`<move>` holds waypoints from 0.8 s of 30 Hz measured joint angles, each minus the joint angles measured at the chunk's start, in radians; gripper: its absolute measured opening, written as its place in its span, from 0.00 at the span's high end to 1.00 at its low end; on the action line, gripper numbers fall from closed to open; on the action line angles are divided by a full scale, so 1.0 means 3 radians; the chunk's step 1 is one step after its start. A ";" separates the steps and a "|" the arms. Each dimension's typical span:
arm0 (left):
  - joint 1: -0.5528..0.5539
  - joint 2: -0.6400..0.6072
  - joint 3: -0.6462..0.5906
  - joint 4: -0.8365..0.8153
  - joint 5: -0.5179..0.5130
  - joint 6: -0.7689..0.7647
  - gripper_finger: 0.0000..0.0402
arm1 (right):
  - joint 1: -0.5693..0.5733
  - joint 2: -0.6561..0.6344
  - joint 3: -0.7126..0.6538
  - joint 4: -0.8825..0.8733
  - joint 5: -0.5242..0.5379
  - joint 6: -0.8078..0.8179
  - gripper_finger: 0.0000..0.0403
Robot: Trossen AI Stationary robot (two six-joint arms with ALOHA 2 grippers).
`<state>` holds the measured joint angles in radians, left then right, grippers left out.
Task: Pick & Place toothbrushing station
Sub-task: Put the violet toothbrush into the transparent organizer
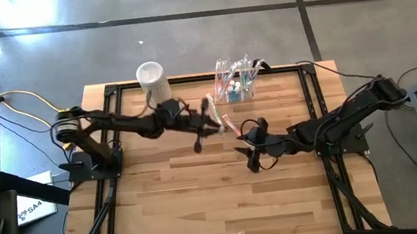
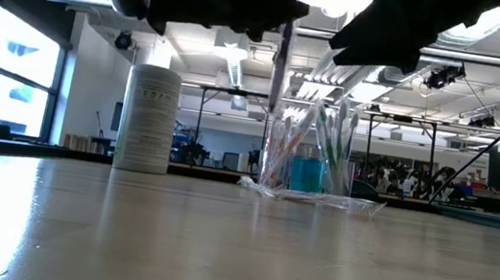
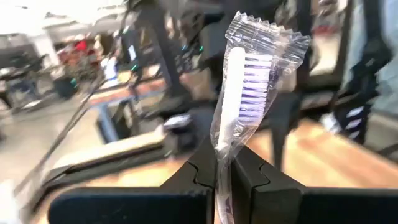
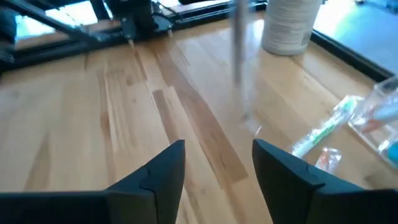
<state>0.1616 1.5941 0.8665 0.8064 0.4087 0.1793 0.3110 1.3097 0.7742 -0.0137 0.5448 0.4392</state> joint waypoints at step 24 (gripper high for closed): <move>0.1680 0.1014 0.0667 0.0618 0.1230 -0.0462 0.97 | 0.0164 0.0003 0.0001 -0.0196 0.0197 0.0731 0.66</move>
<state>0.6657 1.8982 1.0667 0.9919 0.7777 0.0406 0.3603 1.3106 0.7746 -0.0727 0.6038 0.6585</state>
